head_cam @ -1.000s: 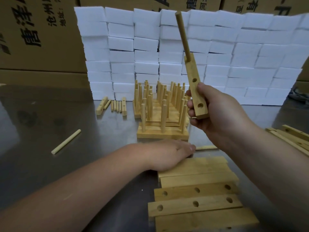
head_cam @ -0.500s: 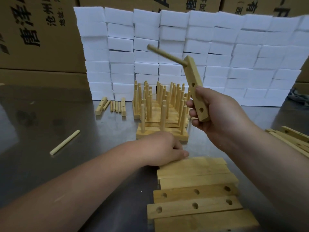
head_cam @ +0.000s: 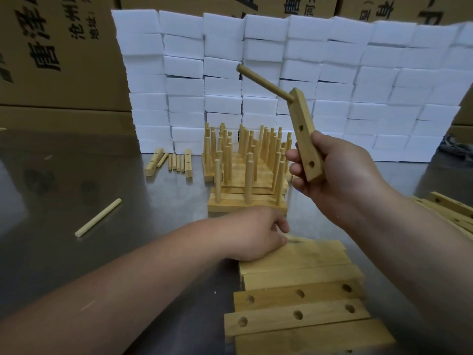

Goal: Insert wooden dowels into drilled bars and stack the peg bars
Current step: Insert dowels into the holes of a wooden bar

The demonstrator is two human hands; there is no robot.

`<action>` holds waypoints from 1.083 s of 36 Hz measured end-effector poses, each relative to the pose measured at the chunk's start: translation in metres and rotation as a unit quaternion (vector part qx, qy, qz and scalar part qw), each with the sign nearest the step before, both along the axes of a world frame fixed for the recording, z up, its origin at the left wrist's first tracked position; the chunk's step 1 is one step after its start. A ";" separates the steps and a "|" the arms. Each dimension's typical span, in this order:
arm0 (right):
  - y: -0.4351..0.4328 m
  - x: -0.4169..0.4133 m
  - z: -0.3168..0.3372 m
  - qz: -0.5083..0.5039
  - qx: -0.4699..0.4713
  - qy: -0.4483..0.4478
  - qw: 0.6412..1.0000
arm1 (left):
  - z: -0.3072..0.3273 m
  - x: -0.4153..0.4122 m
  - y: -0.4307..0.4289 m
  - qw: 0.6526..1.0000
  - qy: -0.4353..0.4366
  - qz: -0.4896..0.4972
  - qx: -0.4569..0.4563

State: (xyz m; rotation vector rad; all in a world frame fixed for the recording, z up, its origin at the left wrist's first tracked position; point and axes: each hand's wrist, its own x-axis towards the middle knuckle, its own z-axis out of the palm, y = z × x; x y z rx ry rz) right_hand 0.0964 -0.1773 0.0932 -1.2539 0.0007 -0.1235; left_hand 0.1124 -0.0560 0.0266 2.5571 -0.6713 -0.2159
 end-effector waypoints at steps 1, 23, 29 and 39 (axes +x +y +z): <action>-0.001 0.001 0.001 -0.005 0.000 0.000 1.000 | 0.003 0.000 0.000 1.000 -0.019 0.012 -0.014; -0.001 0.002 0.002 -0.015 -0.017 -0.042 0.999 | 0.072 -0.018 0.026 0.902 -0.273 0.100 -0.318; 0.000 0.000 0.002 0.018 -0.021 -0.058 0.998 | 0.069 -0.016 0.026 0.904 -0.288 0.088 -0.303; 0.002 -0.003 0.001 0.012 -0.093 -0.086 0.992 | 0.072 -0.012 0.034 0.910 -0.328 0.089 -0.239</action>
